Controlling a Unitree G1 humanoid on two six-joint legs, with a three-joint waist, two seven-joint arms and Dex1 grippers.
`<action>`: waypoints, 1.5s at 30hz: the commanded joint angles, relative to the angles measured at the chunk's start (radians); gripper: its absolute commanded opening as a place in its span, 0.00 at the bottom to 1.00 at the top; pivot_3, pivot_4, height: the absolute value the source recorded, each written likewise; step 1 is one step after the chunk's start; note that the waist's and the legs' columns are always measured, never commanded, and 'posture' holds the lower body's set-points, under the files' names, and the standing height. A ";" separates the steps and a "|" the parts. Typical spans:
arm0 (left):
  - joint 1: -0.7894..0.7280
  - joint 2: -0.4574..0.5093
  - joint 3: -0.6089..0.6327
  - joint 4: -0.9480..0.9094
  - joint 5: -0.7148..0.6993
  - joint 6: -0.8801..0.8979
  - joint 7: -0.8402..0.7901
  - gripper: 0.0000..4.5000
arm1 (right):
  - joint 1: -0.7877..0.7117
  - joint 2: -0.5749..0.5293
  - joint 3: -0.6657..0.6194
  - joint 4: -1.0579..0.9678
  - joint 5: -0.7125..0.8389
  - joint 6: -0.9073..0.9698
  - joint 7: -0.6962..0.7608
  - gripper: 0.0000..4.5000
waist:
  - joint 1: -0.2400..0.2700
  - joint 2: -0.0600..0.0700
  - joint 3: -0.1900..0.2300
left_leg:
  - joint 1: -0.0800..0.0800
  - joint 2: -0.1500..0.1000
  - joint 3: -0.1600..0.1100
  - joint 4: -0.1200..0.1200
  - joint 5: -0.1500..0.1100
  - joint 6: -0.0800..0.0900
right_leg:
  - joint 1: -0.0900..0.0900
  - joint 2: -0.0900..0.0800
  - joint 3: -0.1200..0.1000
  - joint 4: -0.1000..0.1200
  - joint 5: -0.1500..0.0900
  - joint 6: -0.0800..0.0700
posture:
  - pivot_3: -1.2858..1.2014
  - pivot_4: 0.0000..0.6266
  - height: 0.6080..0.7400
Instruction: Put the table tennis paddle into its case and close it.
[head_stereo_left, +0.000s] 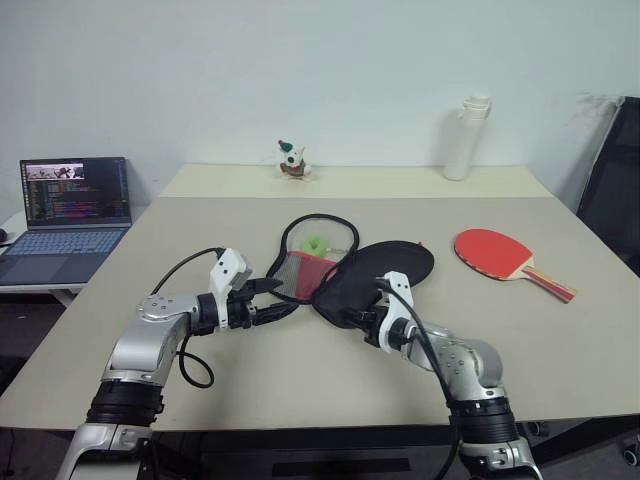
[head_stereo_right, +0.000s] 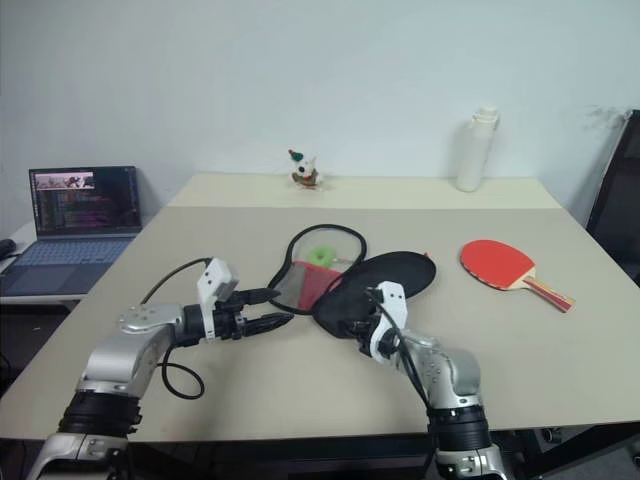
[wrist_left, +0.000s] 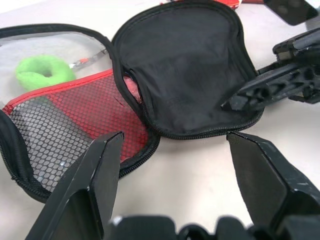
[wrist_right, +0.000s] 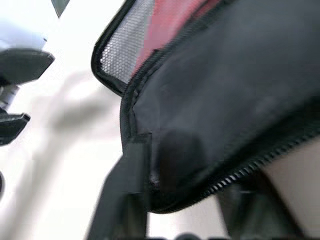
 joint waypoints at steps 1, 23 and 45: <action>0.009 0.000 0.002 -0.065 -0.023 0.006 0.004 0.80 | -0.018 -0.026 -0.066 -0.063 0.069 0.081 0.003 0.01 | 0.000 0.000 0.000 | 0.000 0.000 0.000 0.000 0.000 0.000 | 0.000 0.000 0.000 0.000 0.000 0.000 | 0.52 0.24 1.00; 0.084 0.005 -0.012 -0.142 -0.010 -0.011 0.017 0.80 | -0.007 -0.531 0.031 -0.056 0.118 0.272 0.320 0.01 | 0.002 0.000 0.000 | 0.000 0.000 0.001 0.000 0.000 0.000 | 0.001 0.001 0.000 -0.002 -0.003 0.005 | 0.52 0.24 1.00; 0.086 0.006 -0.014 -0.160 -0.028 -0.028 0.023 0.80 | -0.199 -0.648 0.207 0.219 -0.058 0.076 0.567 0.01 | 0.002 0.000 0.000 | 0.000 0.000 0.001 0.000 0.000 0.000 | 0.001 0.001 0.000 -0.003 -0.003 0.004 | 0.52 0.24 1.00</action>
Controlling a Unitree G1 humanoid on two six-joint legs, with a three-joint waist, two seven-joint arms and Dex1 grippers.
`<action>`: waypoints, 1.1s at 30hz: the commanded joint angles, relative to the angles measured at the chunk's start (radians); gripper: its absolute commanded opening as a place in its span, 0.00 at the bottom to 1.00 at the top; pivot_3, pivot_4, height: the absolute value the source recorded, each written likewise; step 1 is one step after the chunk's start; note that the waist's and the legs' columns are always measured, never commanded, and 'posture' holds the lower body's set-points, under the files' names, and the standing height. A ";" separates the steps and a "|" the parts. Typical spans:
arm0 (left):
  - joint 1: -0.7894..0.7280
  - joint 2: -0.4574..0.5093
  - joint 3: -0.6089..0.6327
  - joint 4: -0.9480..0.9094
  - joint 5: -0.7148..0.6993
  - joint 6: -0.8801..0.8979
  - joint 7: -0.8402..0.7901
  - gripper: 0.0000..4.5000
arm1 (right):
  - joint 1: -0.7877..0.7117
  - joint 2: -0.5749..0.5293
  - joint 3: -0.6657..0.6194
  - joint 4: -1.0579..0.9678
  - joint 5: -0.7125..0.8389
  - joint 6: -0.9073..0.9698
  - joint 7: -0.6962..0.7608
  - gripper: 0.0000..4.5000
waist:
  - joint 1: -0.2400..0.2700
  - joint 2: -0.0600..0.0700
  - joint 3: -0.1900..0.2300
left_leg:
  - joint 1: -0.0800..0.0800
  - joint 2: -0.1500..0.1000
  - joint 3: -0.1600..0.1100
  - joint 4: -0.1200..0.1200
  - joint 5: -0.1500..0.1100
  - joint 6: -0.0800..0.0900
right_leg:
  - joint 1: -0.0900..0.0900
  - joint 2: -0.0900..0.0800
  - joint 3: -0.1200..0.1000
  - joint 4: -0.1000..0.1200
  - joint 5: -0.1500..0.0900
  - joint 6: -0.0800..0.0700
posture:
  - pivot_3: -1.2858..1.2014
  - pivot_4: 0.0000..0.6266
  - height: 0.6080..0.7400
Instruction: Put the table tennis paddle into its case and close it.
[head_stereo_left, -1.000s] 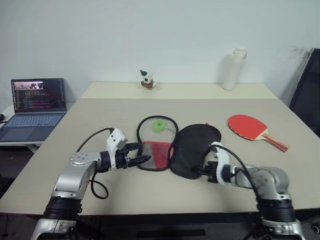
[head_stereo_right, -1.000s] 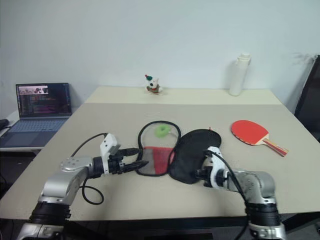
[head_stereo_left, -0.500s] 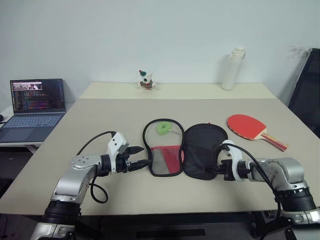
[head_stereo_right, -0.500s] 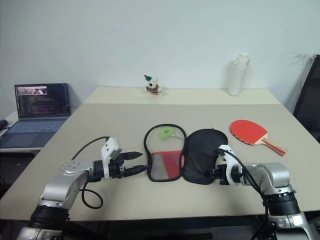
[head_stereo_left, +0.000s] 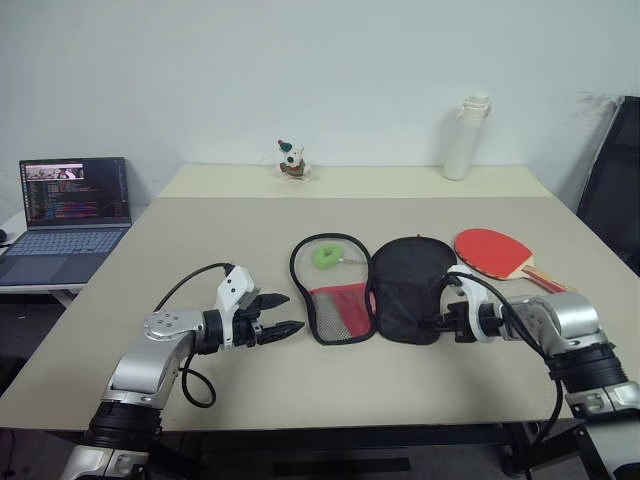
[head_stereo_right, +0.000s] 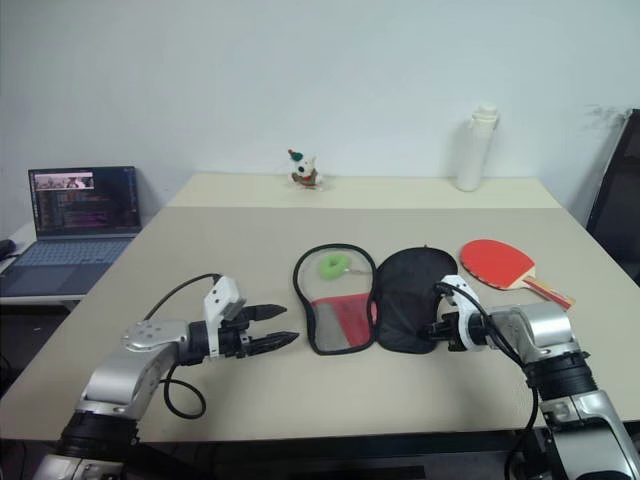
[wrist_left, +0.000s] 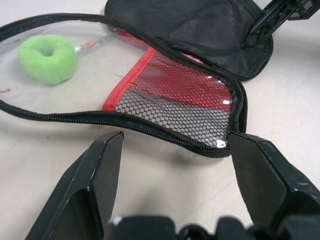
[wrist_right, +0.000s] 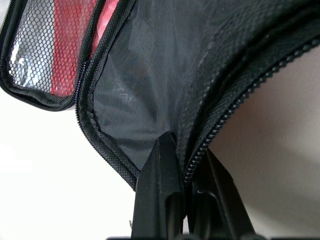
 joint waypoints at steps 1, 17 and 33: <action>-0.011 0.004 0.019 -0.052 -0.024 -0.018 0.001 0.80 | -0.023 -0.007 -0.011 -0.002 -0.012 -0.032 0.021 0.01 | 0.000 0.000 0.000 | 0.000 0.000 0.000 0.000 0.000 0.000 | 0.000 0.000 0.000 0.000 0.000 0.000 | 0.52 0.24 1.00; -0.030 -0.030 0.002 -0.051 -0.031 -0.027 0.003 0.80 | 0.034 -0.194 -0.110 -0.066 -0.067 -0.188 0.109 0.86 | 0.006 0.001 0.001 | -0.001 -0.001 0.000 0.000 0.000 0.000 | 0.000 -0.001 0.000 -0.001 0.001 -0.001 | 0.52 0.24 1.00; -0.140 -0.106 -0.079 -0.053 -0.024 -0.038 -0.009 0.80 | -0.121 -0.338 -0.122 0.589 -0.397 -0.773 0.017 0.99 | 0.000 0.001 0.001 | 0.001 -0.002 0.006 0.001 0.000 0.000 | 0.001 -0.001 0.003 -0.001 0.000 0.002 | 0.52 0.24 1.00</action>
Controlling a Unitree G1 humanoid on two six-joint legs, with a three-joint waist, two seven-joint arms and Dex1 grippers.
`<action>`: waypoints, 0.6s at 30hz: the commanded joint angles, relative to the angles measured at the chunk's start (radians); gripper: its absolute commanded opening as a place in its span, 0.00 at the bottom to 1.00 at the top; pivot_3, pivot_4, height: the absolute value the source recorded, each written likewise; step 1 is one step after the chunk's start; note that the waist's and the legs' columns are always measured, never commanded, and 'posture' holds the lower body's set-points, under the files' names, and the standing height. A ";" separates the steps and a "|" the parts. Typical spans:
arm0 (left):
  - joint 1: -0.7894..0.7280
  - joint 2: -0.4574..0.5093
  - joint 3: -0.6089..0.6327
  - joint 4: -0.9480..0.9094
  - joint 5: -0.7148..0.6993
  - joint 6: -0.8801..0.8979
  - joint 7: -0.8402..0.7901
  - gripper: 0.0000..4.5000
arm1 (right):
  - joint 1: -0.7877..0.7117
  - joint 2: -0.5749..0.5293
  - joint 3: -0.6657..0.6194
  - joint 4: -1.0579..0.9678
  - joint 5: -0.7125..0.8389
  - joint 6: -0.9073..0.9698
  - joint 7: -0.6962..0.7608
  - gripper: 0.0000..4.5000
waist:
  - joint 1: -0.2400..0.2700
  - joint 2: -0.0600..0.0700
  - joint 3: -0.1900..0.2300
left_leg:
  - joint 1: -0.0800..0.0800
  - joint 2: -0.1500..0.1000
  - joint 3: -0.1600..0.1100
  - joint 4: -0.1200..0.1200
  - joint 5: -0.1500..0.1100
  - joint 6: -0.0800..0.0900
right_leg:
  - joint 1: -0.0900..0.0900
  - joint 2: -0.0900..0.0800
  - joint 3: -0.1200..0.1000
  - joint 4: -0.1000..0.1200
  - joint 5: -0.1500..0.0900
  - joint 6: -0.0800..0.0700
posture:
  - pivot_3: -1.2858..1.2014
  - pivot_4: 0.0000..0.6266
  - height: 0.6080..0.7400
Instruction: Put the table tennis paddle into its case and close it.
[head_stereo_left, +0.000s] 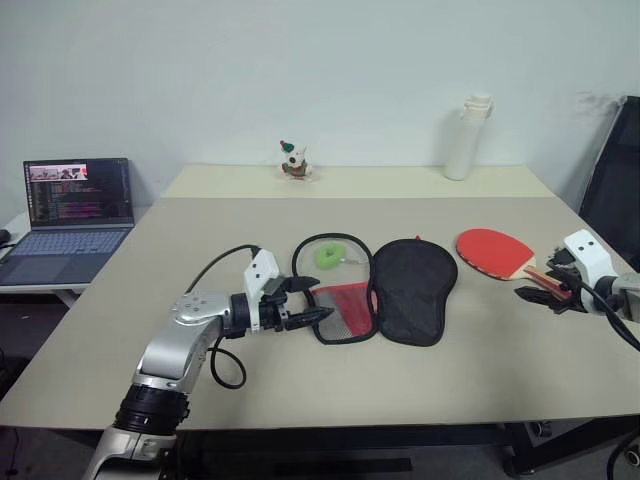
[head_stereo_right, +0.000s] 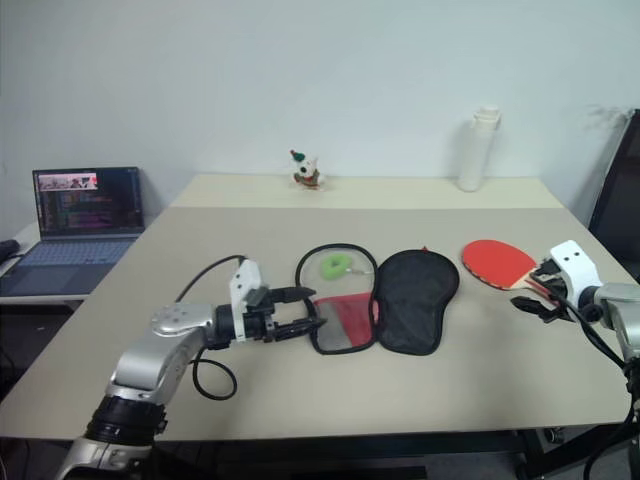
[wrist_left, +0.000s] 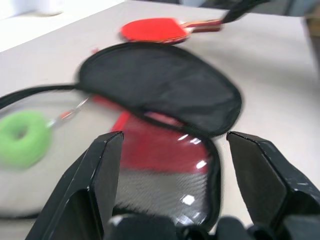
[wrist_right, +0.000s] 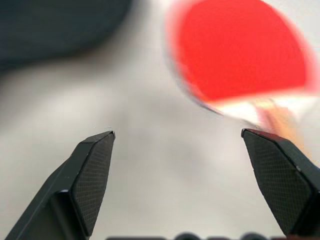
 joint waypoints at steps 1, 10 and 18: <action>-0.038 -0.015 -0.009 -0.003 -0.004 -0.026 -0.006 0.80 | -0.134 0.014 0.001 0.225 -0.084 -0.123 -0.076 0.99 | -0.004 0.000 0.000 | 0.000 0.000 0.000 0.000 0.000 0.000 | 0.000 0.000 0.000 0.000 0.001 -0.001 | 0.52 0.24 1.00; -0.045 -0.018 -0.017 0.046 0.006 -0.080 -0.015 0.80 | -0.344 0.096 -0.067 0.646 -0.128 -0.173 -0.238 0.99 | -0.004 0.001 0.001 | 0.000 0.001 0.001 -0.001 0.000 0.000 | -0.001 0.002 0.000 0.000 0.002 -0.005 | 0.52 0.24 1.00; -0.023 0.030 0.007 0.051 0.015 -0.100 -0.017 0.80 | -0.337 0.150 -0.096 0.695 -0.164 -0.209 -0.298 0.99 | -0.005 0.001 0.001 | 0.000 0.000 0.001 -0.001 0.000 0.000 | -0.001 0.001 0.003 0.000 0.003 -0.004 | 0.52 0.24 1.00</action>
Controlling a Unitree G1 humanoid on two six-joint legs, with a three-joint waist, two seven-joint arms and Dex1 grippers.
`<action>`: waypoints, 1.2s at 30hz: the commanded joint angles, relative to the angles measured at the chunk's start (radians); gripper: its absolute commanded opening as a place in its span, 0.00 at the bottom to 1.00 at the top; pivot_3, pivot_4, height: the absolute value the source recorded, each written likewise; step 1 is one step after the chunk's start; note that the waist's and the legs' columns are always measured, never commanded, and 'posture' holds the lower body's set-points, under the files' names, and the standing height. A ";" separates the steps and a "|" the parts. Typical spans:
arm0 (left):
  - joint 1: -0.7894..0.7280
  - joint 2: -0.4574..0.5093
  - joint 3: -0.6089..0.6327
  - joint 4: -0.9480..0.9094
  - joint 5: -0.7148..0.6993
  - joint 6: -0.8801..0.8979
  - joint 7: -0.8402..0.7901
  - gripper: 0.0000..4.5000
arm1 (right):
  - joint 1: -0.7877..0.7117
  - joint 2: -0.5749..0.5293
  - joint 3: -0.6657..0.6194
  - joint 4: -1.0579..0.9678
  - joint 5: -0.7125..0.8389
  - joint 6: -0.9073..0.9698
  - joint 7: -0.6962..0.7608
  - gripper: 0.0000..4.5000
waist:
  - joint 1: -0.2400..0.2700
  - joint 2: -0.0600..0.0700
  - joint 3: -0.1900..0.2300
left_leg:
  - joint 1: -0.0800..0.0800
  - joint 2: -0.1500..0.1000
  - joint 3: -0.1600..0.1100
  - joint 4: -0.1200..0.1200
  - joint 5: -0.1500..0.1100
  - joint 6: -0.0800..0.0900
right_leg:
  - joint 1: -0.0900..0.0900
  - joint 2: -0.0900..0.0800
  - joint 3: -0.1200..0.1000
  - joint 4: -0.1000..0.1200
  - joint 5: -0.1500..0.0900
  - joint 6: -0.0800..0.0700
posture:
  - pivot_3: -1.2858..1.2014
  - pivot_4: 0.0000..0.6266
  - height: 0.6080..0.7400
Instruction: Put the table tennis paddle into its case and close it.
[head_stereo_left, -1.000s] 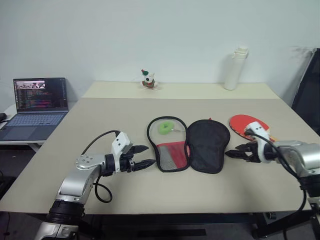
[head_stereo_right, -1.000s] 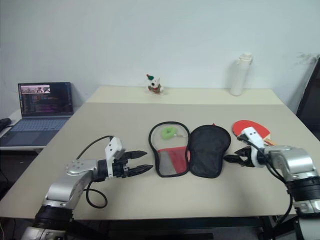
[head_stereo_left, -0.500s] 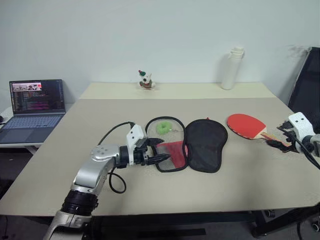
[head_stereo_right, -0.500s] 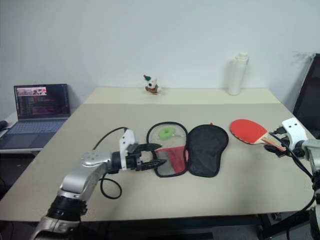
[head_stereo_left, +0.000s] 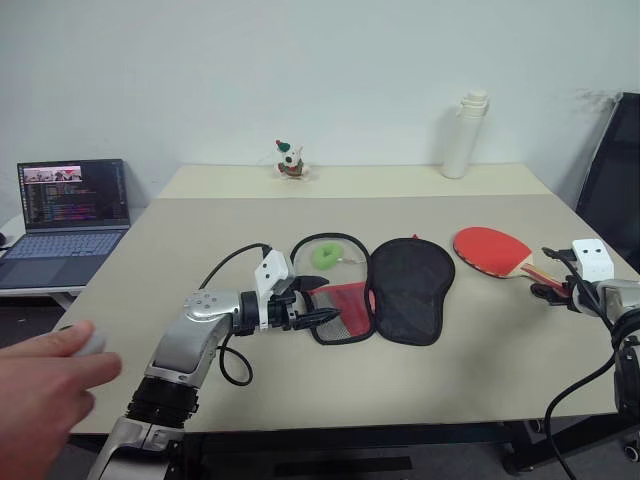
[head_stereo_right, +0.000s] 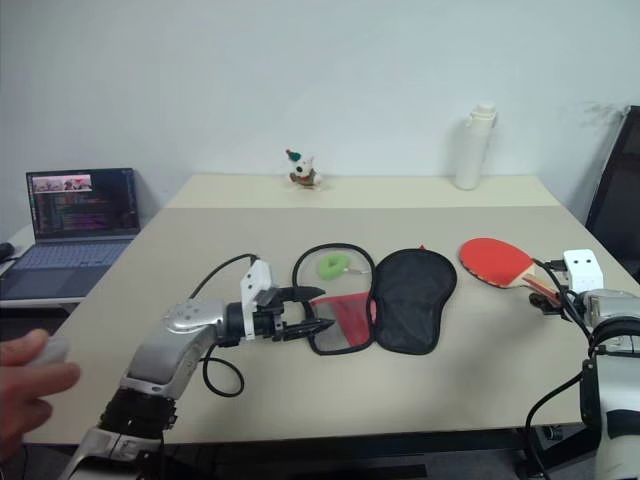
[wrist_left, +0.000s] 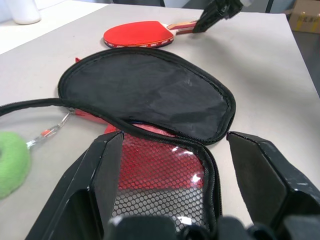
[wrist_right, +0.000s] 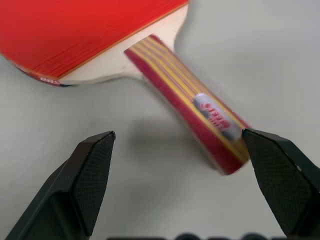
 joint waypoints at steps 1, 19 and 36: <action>0.007 0.040 0.038 -0.016 0.003 -0.021 -0.001 0.80 | -0.001 0.004 -0.015 0.005 -0.022 -0.040 -0.040 0.99 | 0.000 0.000 0.000 | 0.000 0.000 0.000 0.000 0.000 0.000 | 0.000 0.000 0.000 0.000 0.000 0.000 | 0.52 0.24 1.00; -0.009 0.084 0.034 -0.053 -0.008 0.023 -0.016 0.80 | 0.051 0.008 -0.114 0.017 -0.021 -0.092 -0.187 0.99 | 0.001 0.000 0.000 | 0.000 0.000 0.000 0.000 0.000 0.000 | 0.000 0.000 0.000 0.000 0.000 0.000 | 0.52 0.24 1.00; -0.023 0.067 0.027 -0.054 -0.008 0.036 -0.023 0.80 | 0.034 0.076 -0.079 -0.073 0.011 -0.054 0.337 0.99 | -0.029 0.000 0.000 | 0.004 0.001 0.004 0.000 0.000 0.000 | 0.000 0.005 0.010 0.002 0.001 0.001 | 0.52 0.24 1.00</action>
